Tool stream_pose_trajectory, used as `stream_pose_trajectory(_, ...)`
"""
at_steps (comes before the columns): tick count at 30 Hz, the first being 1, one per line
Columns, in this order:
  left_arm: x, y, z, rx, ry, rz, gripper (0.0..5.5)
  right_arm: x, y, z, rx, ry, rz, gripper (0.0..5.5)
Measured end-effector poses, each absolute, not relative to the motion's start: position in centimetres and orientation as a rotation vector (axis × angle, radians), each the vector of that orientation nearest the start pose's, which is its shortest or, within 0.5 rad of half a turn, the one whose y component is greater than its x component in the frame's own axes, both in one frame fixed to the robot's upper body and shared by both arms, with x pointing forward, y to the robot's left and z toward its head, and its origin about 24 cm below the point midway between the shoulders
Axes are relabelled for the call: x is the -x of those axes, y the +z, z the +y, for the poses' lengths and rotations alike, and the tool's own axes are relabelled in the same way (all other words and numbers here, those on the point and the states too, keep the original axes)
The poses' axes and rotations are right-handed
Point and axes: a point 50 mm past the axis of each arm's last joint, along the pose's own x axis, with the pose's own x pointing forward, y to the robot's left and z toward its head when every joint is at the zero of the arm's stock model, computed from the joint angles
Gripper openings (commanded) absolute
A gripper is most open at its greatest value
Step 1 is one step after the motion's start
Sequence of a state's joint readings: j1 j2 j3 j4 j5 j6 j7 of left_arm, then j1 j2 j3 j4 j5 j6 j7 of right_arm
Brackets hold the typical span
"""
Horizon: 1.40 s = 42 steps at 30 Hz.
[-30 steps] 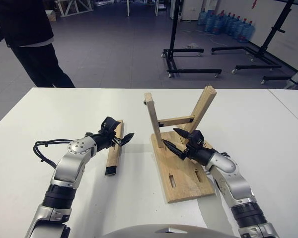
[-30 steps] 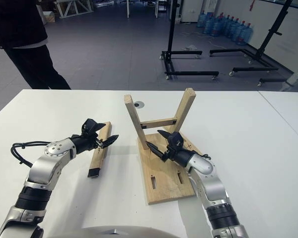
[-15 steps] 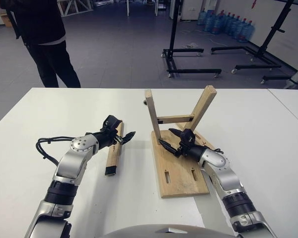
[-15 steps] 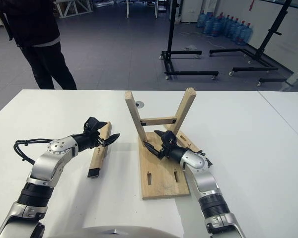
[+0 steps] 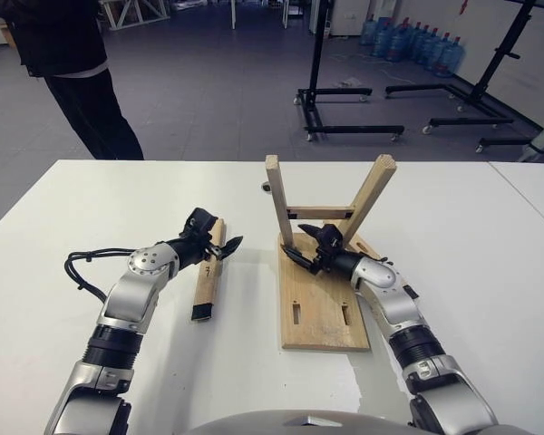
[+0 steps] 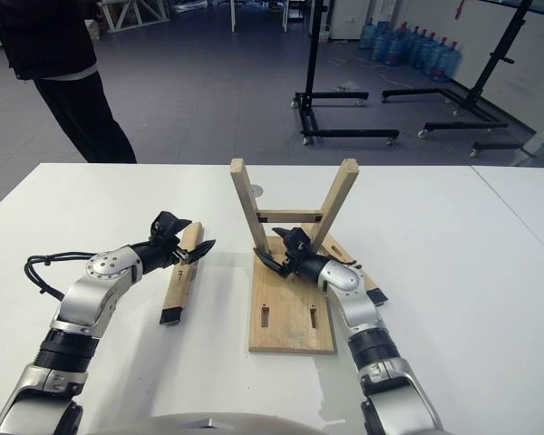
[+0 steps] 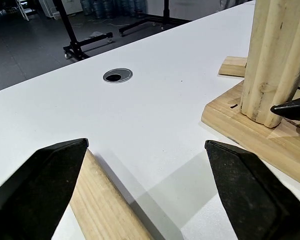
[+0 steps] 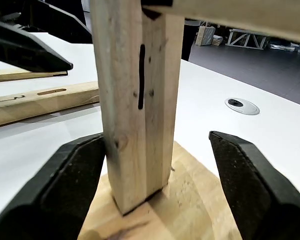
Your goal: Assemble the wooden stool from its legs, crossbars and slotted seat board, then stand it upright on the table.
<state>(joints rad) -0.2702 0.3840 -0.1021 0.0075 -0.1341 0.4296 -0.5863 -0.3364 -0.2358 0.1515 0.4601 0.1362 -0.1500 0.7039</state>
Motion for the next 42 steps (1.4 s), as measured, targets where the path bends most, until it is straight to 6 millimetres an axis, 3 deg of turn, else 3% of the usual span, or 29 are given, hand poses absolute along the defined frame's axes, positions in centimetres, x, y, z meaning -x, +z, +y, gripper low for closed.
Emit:
stream_pose_trajectory(7,-29.1,7.5,16.4,-0.225,-0.645,0.259,4.28,-29.5,4.5,-12.5,0.146,0.849,0.002,3.67)
stream_pose_trajectory(11,-28.8,9.2,18.3,-0.215,-0.516,0.17,4.28,-27.6,4.9,-13.4,0.127,0.806,-0.016,3.67)
stream_pose_trajectory(15,-27.2,10.3,20.1,-0.174,-0.398,0.094,4.28,-25.0,5.0,-14.2,0.108,0.773,-0.001,3.67)
stream_pose_trajectory(18,-24.6,7.8,22.7,-0.125,-0.202,0.204,4.28,-22.6,6.3,-14.8,0.08,0.722,-0.019,3.67)
stream_pose_trajectory(21,-22.2,5.0,24.1,-0.152,-0.084,0.334,4.28,-21.5,7.0,-15.4,0.059,0.666,-0.02,3.67)
stream_pose_trajectory(27,-21.1,2.4,25.9,-0.203,-0.045,0.476,4.28,-21.3,7.3,-14.9,0.037,0.645,-0.005,3.67)
stream_pose_trajectory(42,-20.7,1.2,25.5,-0.169,-0.101,0.515,1.91,-21.5,8.6,-15.0,0.045,0.665,-0.029,3.67)
